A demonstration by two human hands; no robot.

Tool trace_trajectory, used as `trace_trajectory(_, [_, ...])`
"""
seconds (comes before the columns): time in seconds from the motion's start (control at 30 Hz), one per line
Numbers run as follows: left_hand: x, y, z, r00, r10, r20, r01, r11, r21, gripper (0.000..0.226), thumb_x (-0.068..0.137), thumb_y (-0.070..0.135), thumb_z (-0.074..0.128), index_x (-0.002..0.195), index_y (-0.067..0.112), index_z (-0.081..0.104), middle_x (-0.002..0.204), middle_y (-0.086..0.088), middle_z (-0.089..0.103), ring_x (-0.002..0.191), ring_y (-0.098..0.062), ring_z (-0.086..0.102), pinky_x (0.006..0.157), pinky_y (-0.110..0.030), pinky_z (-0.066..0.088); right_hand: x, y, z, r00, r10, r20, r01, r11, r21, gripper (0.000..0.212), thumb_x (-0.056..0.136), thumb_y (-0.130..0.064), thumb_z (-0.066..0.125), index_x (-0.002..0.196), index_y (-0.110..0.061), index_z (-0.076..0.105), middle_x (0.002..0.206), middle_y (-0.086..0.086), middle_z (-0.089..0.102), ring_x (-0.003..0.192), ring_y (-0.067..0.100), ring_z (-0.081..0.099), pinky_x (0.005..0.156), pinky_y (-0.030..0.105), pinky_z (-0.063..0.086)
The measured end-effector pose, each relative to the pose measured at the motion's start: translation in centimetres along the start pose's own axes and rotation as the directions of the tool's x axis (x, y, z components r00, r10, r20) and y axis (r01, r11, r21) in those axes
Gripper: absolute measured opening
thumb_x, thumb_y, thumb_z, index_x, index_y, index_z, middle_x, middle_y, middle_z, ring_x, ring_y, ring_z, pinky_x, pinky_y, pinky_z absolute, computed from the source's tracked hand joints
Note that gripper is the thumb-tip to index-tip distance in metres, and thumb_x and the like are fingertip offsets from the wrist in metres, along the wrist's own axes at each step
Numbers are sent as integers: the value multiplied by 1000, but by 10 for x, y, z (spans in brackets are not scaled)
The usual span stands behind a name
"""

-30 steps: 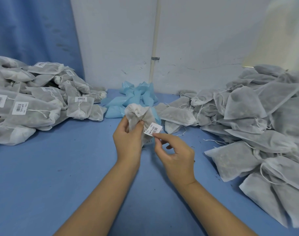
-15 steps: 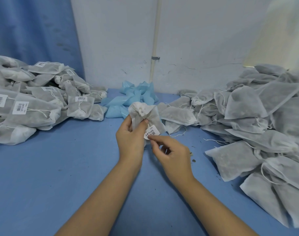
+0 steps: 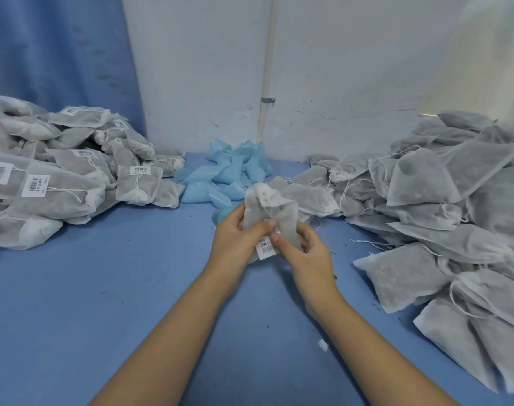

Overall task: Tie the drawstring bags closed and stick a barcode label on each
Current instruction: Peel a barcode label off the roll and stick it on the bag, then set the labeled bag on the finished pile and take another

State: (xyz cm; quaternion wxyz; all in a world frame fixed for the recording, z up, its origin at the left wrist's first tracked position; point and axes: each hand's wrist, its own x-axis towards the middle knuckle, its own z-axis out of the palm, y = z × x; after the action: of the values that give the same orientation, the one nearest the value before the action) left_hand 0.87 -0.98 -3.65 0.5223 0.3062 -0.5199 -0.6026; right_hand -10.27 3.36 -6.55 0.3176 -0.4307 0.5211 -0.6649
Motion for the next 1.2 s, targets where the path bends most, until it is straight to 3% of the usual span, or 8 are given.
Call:
trace_trajectory(0.13, [1,-5,-3,985,-125,119,119,991,58,33,80,21,74,111,19,61,88,7,75,82,-11,72,67,-25,58,3,-4,-5,994,69,-82,-56,986,160,23,81,-27,74,99,-14,68,91,1,74,81,13,67,69,21,52])
trace_trajectory(0.27, [1,-10,-4,968,-197,156,167,968,185,20,85,30,69,96,14,68,74,-1,74,62,-16,70,48,-20,51,5,-4,-6,985,115,-127,-86,973,214,28,80,-32,73,97,-10,66,88,4,70,80,16,63,77,30,50])
trace_trajectory(0.4, [4,-13,-9,962,-197,189,182,979,91,11,88,24,65,87,14,69,70,-5,72,58,-10,66,51,-16,48,3,-5,-3,987,144,-70,-117,949,293,48,72,-38,71,100,0,65,86,12,69,76,19,63,73,28,52])
trace_trajectory(0.7, [6,-5,-11,973,-189,134,198,979,-58,9,89,15,61,87,6,62,56,-5,59,43,-11,54,46,-19,46,5,-6,-2,981,194,-1,-180,914,365,29,78,-33,67,93,-9,67,81,4,69,66,9,62,62,19,51])
trace_trajectory(0.83, [17,13,-18,993,-33,-111,-31,846,-532,10,92,10,57,102,8,56,102,-5,68,93,-11,69,75,-25,57,7,-5,-5,965,257,-40,-227,908,352,38,68,-40,71,92,-11,67,78,0,67,59,7,57,57,17,49])
trace_trajectory(0.97, [19,24,-28,996,-29,-87,-27,813,-582,75,84,2,60,146,-6,19,144,-8,46,113,-9,61,90,-37,54,8,-1,-8,962,267,-56,-227,897,379,17,86,-22,68,98,-10,66,86,1,66,65,9,60,58,18,50])
trace_trajectory(1.03, [17,23,-28,999,-26,-29,7,860,-511,75,88,-1,56,147,-6,11,141,-6,50,111,-10,63,86,-34,56,10,2,-8,962,258,-85,-208,900,382,17,91,-12,62,108,-16,64,96,1,63,75,12,62,62,19,52])
trace_trajectory(1.2, [13,18,-22,998,-38,43,51,927,-372,49,92,5,54,139,7,40,119,3,68,104,-16,67,74,-24,57,25,0,-17,960,215,-177,-143,927,347,50,90,1,55,130,-30,52,119,-6,49,90,14,62,78,24,52])
